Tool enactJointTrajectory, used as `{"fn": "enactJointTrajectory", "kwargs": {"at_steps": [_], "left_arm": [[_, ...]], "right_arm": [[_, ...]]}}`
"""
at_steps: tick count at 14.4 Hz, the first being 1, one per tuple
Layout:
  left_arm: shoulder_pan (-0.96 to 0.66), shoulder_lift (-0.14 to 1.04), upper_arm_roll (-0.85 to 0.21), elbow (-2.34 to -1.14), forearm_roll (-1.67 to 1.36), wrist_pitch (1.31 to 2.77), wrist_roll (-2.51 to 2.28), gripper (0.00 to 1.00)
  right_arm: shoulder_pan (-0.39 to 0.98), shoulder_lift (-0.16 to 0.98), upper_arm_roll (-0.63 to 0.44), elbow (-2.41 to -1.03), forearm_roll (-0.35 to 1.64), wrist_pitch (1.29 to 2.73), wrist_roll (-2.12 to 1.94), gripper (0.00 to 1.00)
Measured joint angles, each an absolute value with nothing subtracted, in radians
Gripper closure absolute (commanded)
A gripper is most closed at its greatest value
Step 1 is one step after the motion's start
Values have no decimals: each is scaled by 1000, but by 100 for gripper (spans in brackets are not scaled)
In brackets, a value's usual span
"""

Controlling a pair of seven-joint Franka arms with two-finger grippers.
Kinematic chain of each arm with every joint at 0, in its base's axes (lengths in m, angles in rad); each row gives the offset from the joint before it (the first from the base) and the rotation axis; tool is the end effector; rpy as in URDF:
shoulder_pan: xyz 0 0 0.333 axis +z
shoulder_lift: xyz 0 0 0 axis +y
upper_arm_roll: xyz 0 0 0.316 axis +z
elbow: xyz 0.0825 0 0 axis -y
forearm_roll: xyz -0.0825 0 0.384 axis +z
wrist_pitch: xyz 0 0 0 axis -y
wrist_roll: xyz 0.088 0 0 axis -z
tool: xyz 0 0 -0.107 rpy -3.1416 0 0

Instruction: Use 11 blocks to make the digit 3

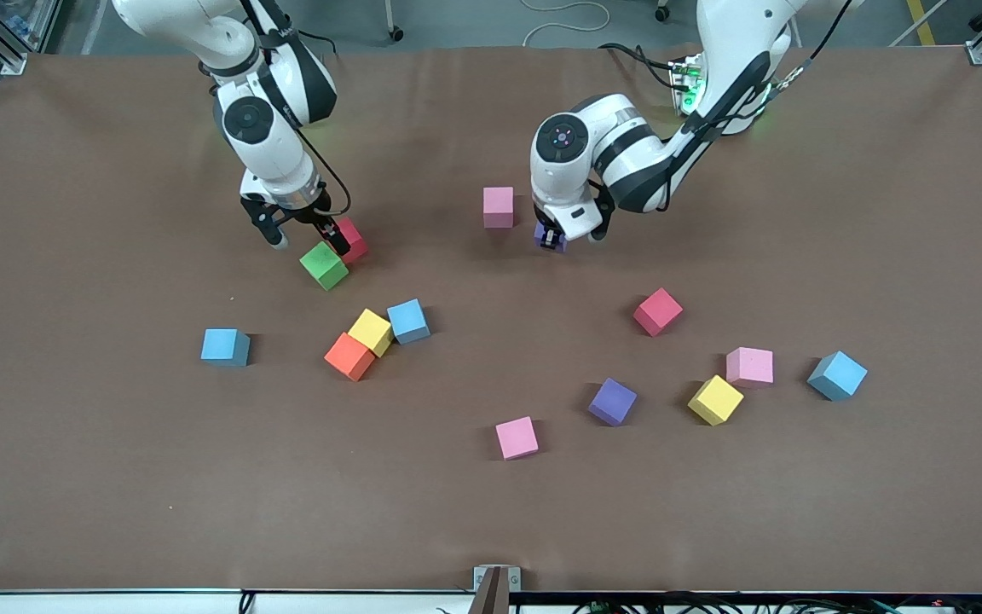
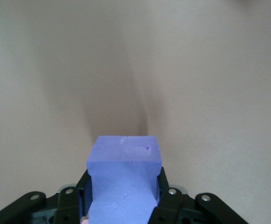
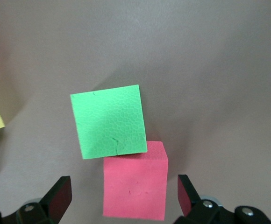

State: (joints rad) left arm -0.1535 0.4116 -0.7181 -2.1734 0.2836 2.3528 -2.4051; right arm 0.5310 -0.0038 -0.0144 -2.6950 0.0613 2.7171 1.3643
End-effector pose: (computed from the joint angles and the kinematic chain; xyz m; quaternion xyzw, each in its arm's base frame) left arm 0.3540 -0.4191 0.2365 -0.7801 -0.6222 0.0363 0.0554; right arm 0.3606 0.2023 0.2348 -0.8996 0.4363 0.0029 0.0181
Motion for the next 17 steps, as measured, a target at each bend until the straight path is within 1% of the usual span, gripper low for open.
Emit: {"fn": "enactJointTrajectory", "kwargs": {"at_steps": [3,5,6,7,8,11,13,14,17], "left_arm": [[-156,385,-737,-2255,284,2468,-2583,69],[-164,371,-753,-2284,287,2499,-2689,67],[-168,366,-755,-2290,287,2515,-2729,64],[-169,364,-755,-2292,286,2531,-2747,64],[-169,363,-755,-2292,286,2540,-2755,64],[-181,363,-755,-2298,286,2549,-2768,64],[-191,364,-755,-2303,286,2550,-2769,64],[-193,364,-755,-2305,286,2550,-2769,64],[-205,373,-754,-2309,286,2550,-2769,64]], "right_arm": [[532,50,-14,-2695,61,2750,1364,0],[532,72,-15,-2695,61,2767,1364,0],[532,80,-15,-2695,61,2773,1364,1],[532,85,-15,-2695,61,2775,1364,4],[532,89,-15,-2695,61,2775,1364,11],[532,93,-15,-2695,61,2775,1365,61],[532,93,-15,-2695,61,2775,1390,89],[532,92,-15,-2693,61,2775,1408,97],[538,93,-14,-2689,61,2774,1484,98]]}}
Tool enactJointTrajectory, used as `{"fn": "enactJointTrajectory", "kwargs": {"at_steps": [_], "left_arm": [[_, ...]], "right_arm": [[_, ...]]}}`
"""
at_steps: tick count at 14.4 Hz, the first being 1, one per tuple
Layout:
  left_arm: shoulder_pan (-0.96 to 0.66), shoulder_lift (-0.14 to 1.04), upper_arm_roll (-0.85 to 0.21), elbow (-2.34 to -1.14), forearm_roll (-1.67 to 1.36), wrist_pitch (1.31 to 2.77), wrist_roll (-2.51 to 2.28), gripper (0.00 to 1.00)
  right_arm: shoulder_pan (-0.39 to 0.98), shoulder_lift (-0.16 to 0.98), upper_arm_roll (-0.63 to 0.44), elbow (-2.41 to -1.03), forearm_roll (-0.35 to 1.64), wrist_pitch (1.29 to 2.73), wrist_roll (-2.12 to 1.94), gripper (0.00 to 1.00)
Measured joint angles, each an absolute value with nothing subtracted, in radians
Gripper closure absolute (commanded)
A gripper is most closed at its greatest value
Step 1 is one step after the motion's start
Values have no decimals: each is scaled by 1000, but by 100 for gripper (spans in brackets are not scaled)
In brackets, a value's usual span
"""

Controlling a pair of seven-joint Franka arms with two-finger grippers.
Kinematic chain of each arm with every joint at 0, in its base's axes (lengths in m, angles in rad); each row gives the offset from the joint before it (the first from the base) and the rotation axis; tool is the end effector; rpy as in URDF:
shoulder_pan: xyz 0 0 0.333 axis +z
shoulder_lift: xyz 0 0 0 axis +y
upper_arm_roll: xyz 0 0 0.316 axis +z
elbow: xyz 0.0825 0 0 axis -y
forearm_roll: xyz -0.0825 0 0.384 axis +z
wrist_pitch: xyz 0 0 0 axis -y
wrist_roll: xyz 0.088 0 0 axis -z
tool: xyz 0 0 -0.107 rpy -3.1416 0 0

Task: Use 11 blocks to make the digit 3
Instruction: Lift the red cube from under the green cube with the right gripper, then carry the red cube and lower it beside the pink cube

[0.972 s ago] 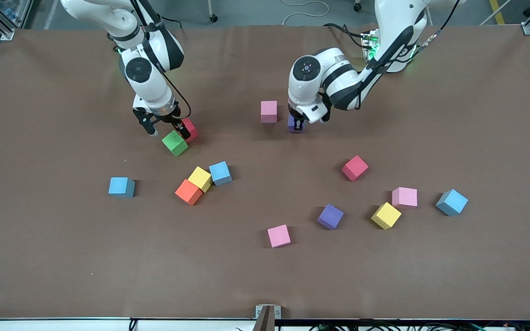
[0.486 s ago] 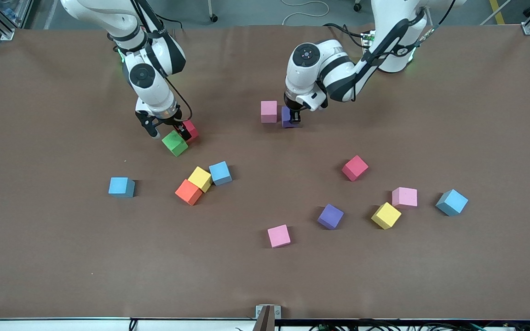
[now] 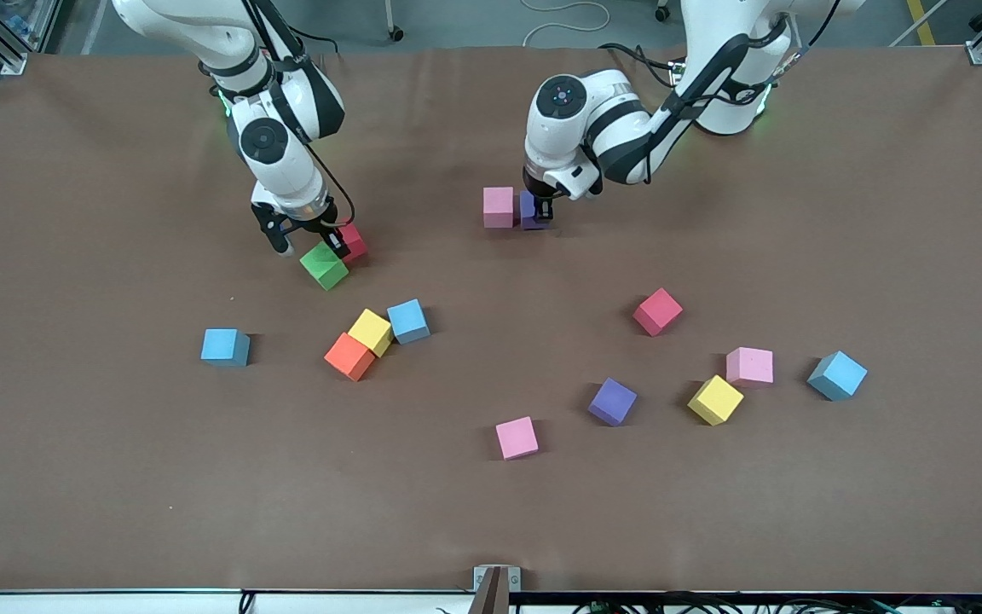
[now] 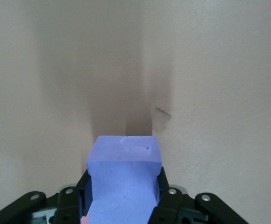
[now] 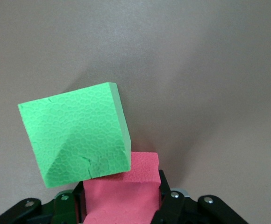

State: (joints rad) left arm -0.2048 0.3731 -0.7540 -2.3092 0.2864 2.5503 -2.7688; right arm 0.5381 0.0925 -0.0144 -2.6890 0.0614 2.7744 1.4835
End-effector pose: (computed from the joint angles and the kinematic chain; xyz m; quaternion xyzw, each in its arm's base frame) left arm 0.2895 -0.4354 0.2252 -0.6952 -0.7172 0.0451 0.0159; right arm 0.3573 0.2031 0.2021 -0.8734 0.4869 0.0105 0.0025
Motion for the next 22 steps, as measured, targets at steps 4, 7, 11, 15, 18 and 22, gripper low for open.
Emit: {"fn": "enactJointTrajectory", "kwargs": {"at_steps": [4,7,11,15,18,22], "left_arm": [[-215,387,-753,-2310,294,2557,-2769,64],[-215,398,-750,-2310,298,2565,-2769,64],[-215,408,-748,-2310,307,2575,-2771,63],[-215,413,-747,-2309,313,2577,-2772,63],[-215,413,-747,-2309,313,2578,-2773,63],[-216,421,-747,-2302,313,2582,-2775,63]], "right_arm": [[586,93,-14,-2671,61,2775,1639,98],[632,94,-13,-2654,61,2774,1739,98],[718,124,-11,-2629,61,2774,1861,98],[778,160,-10,-2590,61,2773,1933,98],[801,170,-11,-2574,61,2771,1964,98],[826,191,-11,-2543,61,2766,2002,98]]}}
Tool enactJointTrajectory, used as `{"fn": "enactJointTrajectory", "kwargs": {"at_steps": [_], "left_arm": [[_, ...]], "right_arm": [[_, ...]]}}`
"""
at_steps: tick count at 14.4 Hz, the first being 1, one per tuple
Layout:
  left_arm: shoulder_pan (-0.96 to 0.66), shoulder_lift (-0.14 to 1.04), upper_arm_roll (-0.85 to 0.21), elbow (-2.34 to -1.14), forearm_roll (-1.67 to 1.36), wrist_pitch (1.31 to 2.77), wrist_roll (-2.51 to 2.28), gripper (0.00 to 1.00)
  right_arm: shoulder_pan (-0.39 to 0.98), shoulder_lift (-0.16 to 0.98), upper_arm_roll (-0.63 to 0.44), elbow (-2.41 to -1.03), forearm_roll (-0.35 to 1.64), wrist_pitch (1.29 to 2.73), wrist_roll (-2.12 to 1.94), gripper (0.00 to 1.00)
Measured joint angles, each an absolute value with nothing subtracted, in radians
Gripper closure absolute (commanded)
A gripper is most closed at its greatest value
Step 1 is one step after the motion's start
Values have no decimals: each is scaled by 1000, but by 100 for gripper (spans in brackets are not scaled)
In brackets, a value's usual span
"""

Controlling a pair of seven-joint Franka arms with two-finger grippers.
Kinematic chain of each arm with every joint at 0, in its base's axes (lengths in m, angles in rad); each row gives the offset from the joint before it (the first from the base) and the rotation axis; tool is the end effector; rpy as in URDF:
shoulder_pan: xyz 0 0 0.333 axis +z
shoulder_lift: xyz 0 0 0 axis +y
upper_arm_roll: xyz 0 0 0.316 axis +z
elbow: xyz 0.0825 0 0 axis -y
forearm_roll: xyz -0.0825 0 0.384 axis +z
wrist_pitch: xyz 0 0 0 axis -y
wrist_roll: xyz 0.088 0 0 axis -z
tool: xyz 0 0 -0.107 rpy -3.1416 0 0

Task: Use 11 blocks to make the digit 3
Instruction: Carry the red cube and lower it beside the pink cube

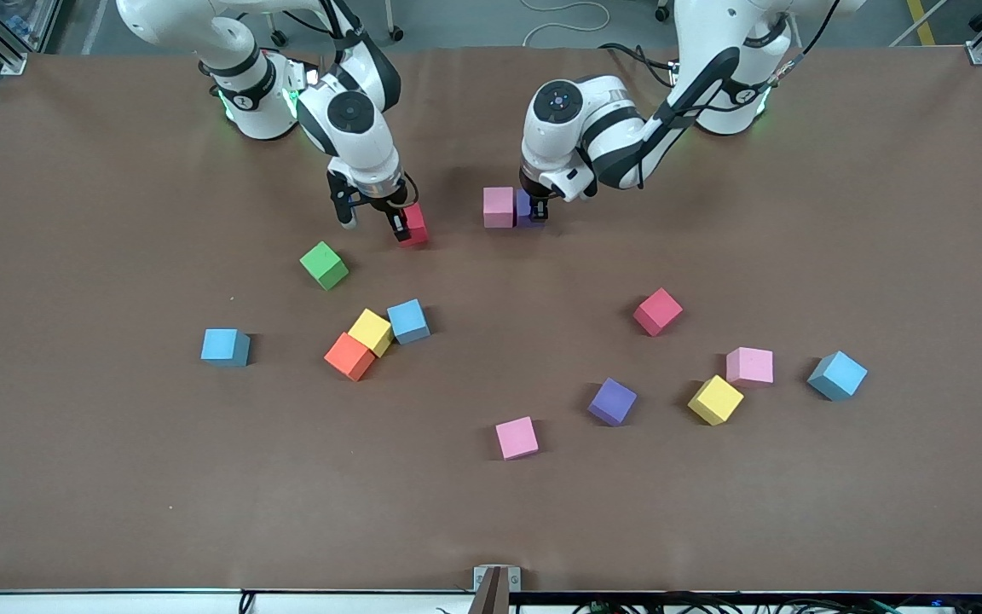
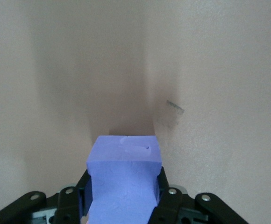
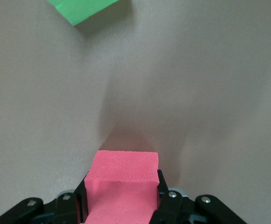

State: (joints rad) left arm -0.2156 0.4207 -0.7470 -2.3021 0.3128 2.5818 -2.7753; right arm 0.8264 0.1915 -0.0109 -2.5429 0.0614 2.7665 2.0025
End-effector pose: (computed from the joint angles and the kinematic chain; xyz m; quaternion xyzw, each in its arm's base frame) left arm 0.2857 -0.4402 0.2117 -0.7001 -0.7116 0.0568 0.0157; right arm 0.3176 0.3332 0.2034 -0.8127 0.5824 0.0079 0.0176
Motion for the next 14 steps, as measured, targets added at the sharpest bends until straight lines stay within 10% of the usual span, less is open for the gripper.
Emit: {"fn": "enactJointTrajectory", "kwargs": {"at_steps": [14], "left_arm": [[-235,428,-747,-2294,313,2584,-2776,62]], "right_arm": [[872,247,-12,-2456,61,2747,2082,97]]}}
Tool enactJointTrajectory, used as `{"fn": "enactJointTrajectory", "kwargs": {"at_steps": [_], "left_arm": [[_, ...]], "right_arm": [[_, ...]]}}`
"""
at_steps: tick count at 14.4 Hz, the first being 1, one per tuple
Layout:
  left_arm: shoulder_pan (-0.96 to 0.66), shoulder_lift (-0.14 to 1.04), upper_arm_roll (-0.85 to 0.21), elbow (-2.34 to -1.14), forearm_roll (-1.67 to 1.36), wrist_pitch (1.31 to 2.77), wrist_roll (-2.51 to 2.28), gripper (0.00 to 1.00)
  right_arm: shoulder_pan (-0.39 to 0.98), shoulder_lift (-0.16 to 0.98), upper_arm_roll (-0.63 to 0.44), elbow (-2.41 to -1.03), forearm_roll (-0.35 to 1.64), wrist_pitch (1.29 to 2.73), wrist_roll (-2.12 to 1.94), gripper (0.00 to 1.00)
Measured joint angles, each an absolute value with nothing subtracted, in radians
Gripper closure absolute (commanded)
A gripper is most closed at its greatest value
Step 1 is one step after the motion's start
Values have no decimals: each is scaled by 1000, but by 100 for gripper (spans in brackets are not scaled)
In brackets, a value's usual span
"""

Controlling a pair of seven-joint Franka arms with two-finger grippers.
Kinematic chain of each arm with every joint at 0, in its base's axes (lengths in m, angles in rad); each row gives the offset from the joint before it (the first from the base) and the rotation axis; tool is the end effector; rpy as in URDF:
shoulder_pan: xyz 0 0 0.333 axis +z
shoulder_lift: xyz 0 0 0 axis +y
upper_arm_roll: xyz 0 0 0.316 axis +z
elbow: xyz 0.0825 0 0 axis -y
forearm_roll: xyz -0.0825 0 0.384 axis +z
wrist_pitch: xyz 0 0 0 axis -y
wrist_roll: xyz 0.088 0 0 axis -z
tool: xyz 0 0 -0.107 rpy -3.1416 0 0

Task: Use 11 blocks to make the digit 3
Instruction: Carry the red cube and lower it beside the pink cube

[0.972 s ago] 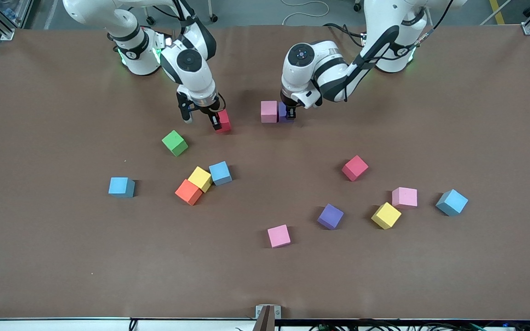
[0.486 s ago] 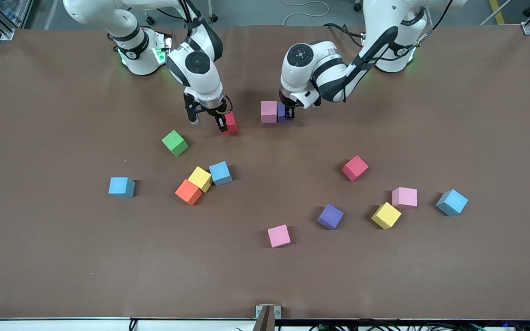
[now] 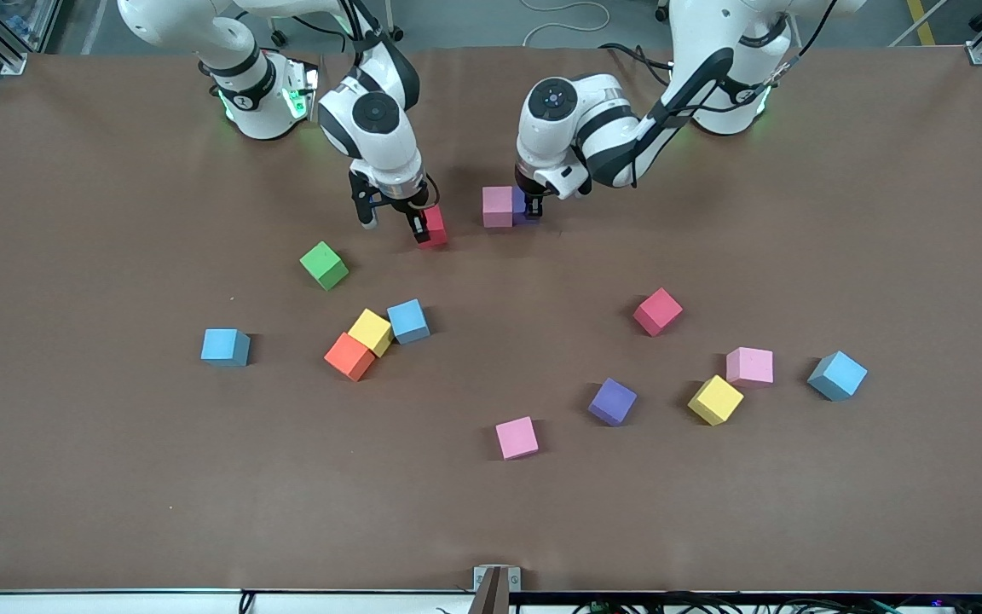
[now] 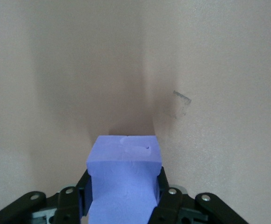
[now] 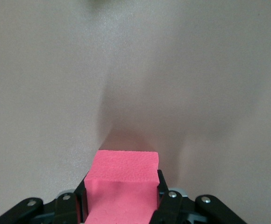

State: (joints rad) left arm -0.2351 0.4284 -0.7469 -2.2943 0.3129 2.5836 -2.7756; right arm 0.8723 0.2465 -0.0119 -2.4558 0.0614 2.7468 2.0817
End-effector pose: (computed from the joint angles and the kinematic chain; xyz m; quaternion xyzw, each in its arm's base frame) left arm 0.2788 -0.4476 0.2116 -0.7060 -0.7055 0.0596 0.0149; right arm 0.3201 0.3680 0.2039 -0.8027 0.5958 0.0087 0.0233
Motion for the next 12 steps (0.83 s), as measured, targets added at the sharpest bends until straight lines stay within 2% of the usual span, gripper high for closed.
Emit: {"fn": "enactJointTrajectory", "kwargs": {"at_steps": [12], "left_arm": [[-235,430,-738,-2286,313,2584,-2776,60]], "right_arm": [[914,264,15,-2413,61,2691,2197,98]]}}
